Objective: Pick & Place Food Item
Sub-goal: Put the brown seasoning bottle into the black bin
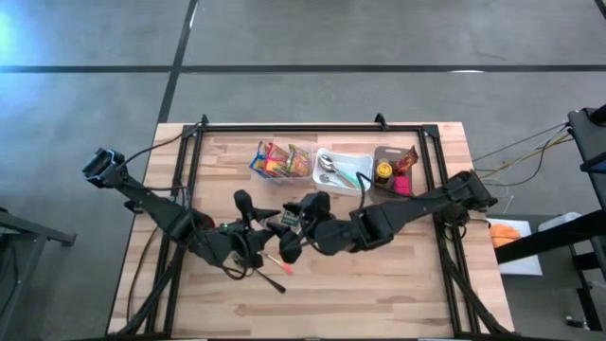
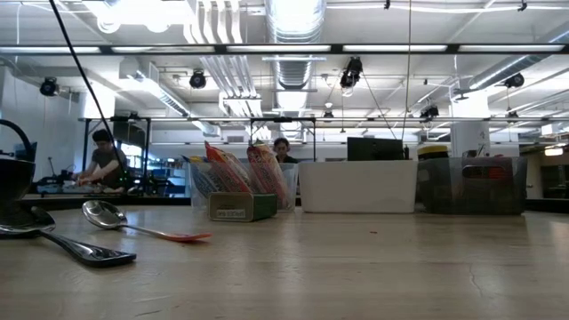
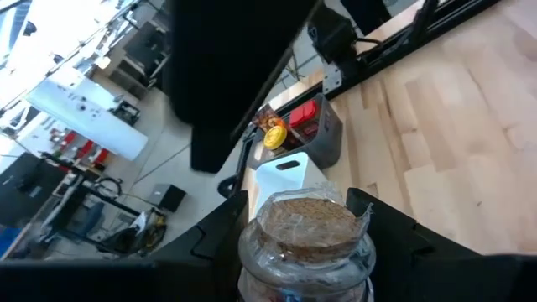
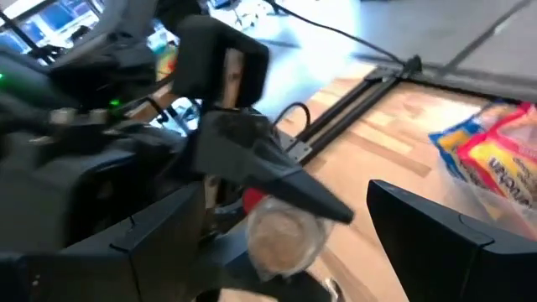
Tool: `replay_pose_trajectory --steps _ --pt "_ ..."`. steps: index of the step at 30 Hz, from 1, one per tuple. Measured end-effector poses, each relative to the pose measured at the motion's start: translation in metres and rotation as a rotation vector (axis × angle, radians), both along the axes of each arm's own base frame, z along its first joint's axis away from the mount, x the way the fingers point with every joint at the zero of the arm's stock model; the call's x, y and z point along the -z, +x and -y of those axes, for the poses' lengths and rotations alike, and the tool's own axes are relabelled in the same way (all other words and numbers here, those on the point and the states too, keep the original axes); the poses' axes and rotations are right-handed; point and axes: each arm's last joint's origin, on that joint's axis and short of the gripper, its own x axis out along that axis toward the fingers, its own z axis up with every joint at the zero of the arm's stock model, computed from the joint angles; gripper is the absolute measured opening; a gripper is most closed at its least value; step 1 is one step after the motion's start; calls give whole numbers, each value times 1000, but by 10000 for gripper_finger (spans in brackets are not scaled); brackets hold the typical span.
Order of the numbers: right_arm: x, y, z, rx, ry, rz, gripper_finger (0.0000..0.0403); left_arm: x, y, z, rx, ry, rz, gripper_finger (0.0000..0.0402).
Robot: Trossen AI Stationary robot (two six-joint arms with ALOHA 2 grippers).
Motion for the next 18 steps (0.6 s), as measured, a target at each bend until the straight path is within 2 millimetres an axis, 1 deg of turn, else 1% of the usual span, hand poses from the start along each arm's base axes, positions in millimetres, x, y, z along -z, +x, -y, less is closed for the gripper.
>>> replay_pose_trajectory --steps 5,11,18 --pt "5 1 1 -10 26 -16 329 -1 2 -1 34 -1 -10 170" --pt "6 3 1 -46 77 -12 329 0 5 -6 30 18 -25 170" --pt "6 6 7 -44 101 -9 329 -1 5 -5 50 35 -33 170"
